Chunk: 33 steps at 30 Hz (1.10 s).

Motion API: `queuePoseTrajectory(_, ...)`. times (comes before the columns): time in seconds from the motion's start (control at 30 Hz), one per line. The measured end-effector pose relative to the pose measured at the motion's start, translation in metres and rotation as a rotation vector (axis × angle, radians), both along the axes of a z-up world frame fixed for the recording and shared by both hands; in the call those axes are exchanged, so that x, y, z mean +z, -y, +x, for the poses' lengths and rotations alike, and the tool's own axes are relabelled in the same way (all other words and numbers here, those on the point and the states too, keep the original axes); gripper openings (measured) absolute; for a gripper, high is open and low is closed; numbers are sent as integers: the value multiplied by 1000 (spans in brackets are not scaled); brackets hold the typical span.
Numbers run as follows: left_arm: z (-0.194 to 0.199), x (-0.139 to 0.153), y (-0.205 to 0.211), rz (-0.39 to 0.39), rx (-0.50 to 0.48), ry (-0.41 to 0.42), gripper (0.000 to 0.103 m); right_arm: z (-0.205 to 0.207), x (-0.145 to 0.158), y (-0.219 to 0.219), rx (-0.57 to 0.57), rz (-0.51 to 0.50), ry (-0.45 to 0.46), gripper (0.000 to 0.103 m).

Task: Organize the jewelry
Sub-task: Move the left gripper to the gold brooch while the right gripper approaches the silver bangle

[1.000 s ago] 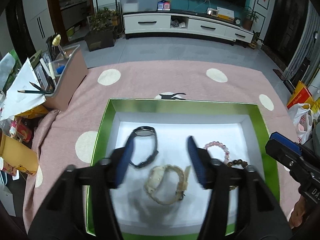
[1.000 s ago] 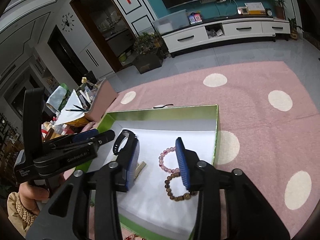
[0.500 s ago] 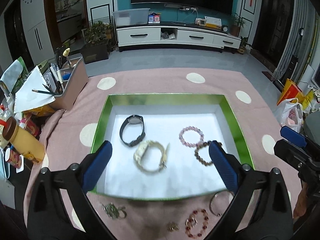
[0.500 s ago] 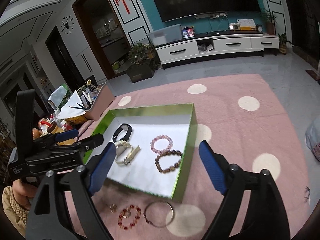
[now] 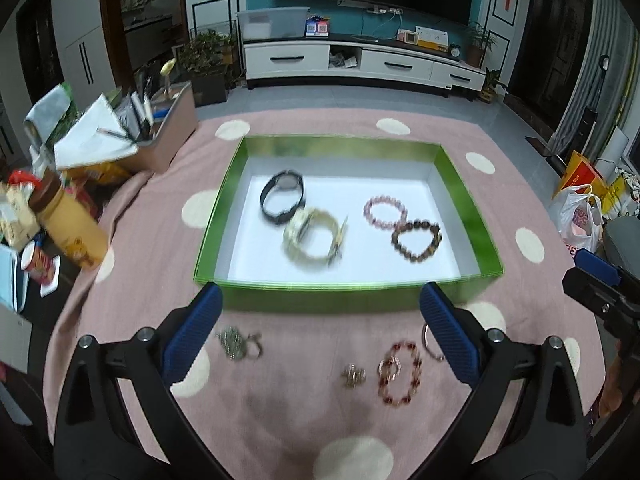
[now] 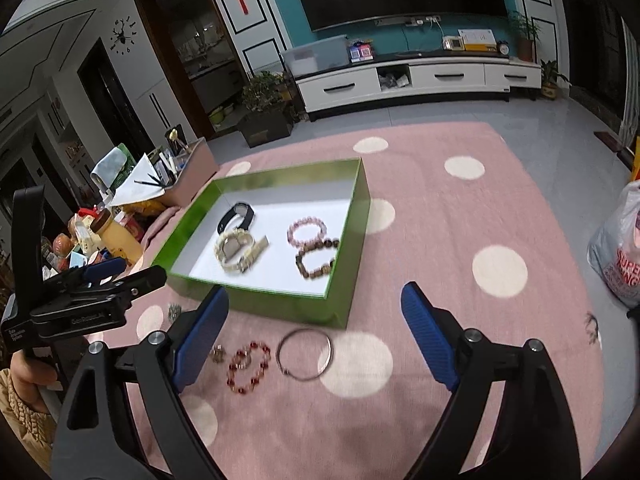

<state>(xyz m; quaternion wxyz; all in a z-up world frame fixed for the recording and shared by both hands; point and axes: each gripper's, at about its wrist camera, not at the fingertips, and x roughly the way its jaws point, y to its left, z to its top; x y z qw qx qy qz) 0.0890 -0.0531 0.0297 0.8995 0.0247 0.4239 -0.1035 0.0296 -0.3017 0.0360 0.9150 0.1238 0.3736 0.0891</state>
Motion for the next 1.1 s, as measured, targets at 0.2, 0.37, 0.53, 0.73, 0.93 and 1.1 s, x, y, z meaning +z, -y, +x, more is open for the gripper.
queuePoseTrajectory(0.2, -25, -25, -13, -23, 16, -51, 100, -16, -14, -5, 6, -28, -31, 88)
queuePoseTrajectory(0.37, -39, -49, -16, -27, 24, -79, 100, -24, -31, -11, 15, -62, -65, 88)
queuePoseTrajectory(0.53, -46, -68, -12, -21, 10, -93, 100, -27, -57, -22, 29, -107, -112, 88)
queuePoseTrajectory(0.73, -46, -86, -4, -13, -12, -100, 86, -24, -80, -34, 48, -163, -132, 78)
queuePoseTrajectory(0.93, -35, -98, 0, -19, -15, -114, 66, -12, -91, -40, 72, -200, -128, 60)
queuePoseTrajectory(1.1, -27, -104, 6, -22, -39, -117, 49, 3, -99, -40, 81, -212, -136, 47)
